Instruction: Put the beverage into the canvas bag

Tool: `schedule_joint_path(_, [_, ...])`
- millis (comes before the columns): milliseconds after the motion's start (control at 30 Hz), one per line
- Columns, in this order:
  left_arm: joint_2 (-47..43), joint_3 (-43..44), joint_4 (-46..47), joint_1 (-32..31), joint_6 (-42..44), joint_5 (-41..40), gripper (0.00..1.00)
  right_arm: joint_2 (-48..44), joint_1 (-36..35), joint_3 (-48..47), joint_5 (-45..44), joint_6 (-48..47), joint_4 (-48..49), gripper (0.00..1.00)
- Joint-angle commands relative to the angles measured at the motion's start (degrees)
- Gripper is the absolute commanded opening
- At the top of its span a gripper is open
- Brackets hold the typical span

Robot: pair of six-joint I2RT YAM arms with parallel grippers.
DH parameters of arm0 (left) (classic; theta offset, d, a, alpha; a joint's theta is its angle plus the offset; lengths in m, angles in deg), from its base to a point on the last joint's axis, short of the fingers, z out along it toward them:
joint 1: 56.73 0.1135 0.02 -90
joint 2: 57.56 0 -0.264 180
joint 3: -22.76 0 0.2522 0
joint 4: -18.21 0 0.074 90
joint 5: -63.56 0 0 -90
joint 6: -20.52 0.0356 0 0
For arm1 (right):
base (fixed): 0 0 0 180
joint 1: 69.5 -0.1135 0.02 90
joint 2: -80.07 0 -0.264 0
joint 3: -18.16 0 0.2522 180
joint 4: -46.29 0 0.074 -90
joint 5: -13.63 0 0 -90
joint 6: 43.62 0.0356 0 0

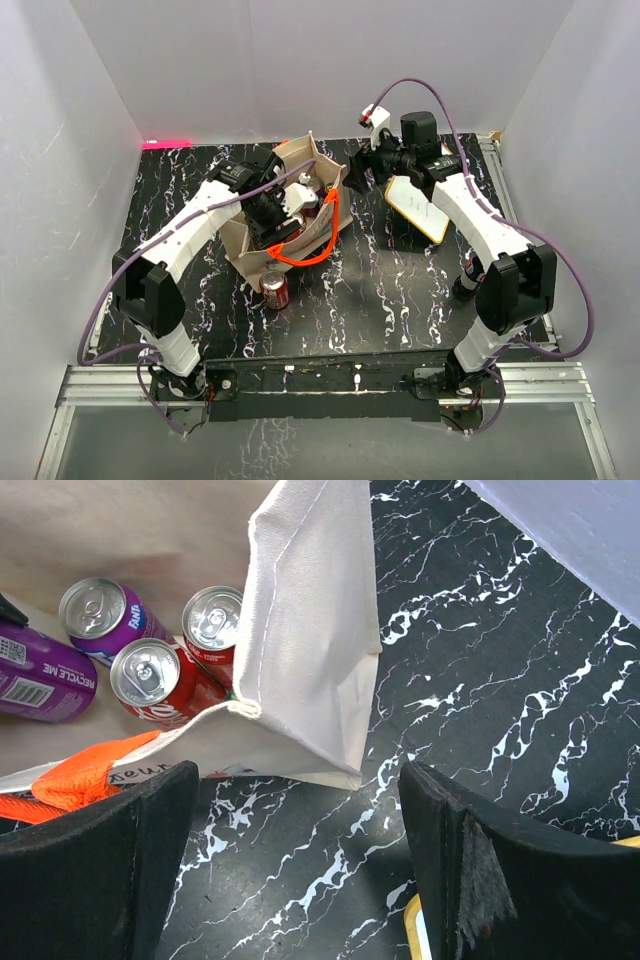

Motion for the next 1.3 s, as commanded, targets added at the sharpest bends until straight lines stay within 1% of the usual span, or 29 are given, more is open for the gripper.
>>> schedule_joint_path(0, [-0.09, -0.3, 3.98, 0.18, -0.55, 0.21, 0.0, -2.44, 0.55, -1.37, -1.84, 0.96, 2.45, 0.84])
schedule_joint_path(167, [2.15, 0.76, 4.19, 1.0, -3.63, 2.98, 0.0, -2.53, 0.61, -1.12, -2.51, 1.07, 2.2, 0.84])
schedule_joint_path(267, [2.47, -0.19, 5.39, 1.01, -4.17, 3.85, 0.0, -2.52, 0.56, -0.94, -2.62, 1.36, 2.25, 0.84])
schedule_joint_path(533, [4.65, -1.31, 9.27, 1.01, -4.82, 3.67, 0.0, -1.61, 0.56, -2.17, -4.31, 2.02, 1.76, 0.83])
schedule_joint_path(733, [6.64, -1.7, 12.37, 1.0, -5.49, 2.29, 0.0, -1.31, 0.56, -3.53, -5.84, 2.48, -0.56, 0.83])
schedule_joint_path(1033, [7.93, -3.06, 15.83, 1.01, -6.11, 3.77, 0.0, 1.12, 0.56, -6.82, -7.17, 4.1, -2.75, 0.83])
schedule_joint_path(1267, [10.83, -0.35, 16.95, 0.92, -6.81, 5.36, 0.0, 1.95, 0.56, -7.73, -7.11, 3.86, -2.91, 0.83])
